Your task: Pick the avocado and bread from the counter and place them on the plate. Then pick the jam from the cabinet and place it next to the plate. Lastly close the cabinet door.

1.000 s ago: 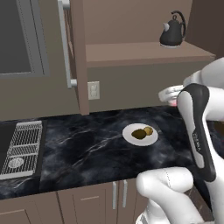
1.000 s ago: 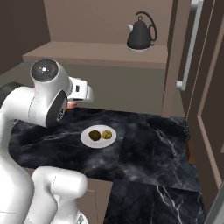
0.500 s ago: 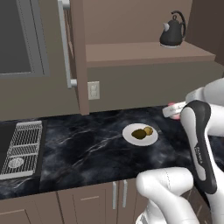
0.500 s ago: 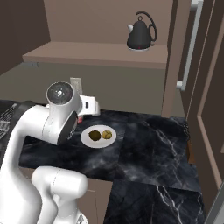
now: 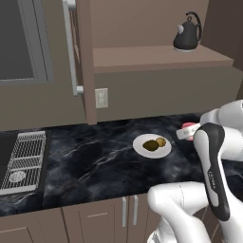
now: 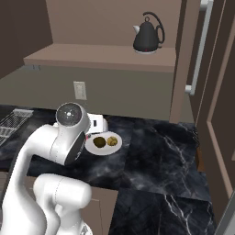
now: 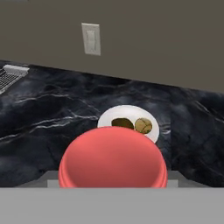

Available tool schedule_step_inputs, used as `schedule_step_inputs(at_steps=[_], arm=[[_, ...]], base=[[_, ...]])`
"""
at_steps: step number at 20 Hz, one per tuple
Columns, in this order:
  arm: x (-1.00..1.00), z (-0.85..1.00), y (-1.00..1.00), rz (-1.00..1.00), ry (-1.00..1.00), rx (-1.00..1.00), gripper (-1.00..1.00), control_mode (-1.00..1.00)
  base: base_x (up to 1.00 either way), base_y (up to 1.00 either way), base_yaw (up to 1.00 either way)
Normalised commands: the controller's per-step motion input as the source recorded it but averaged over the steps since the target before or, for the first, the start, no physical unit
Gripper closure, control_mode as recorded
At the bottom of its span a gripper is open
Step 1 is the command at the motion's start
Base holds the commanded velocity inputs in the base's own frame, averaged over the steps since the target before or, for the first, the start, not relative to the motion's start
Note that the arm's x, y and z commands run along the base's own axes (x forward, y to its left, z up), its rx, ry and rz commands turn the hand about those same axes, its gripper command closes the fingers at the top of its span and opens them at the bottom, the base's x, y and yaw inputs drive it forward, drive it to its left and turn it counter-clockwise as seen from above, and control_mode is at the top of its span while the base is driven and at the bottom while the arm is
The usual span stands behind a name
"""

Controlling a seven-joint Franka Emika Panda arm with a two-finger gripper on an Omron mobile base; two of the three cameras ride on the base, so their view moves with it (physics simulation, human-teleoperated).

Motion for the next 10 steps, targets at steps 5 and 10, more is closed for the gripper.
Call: schedule_step_inputs(at_steps=[5, 10], arm=[[0.0, -0.4, 0.0, 0.0, 0.04, -0.04, 1.0, -1.0], [0.0, -0.4, 0.0, 0.0, 0.03, -0.04, 1.0, -1.0]], base=[[0.0, 0.0, 0.0], [0.0, 0.0, 0.0]])
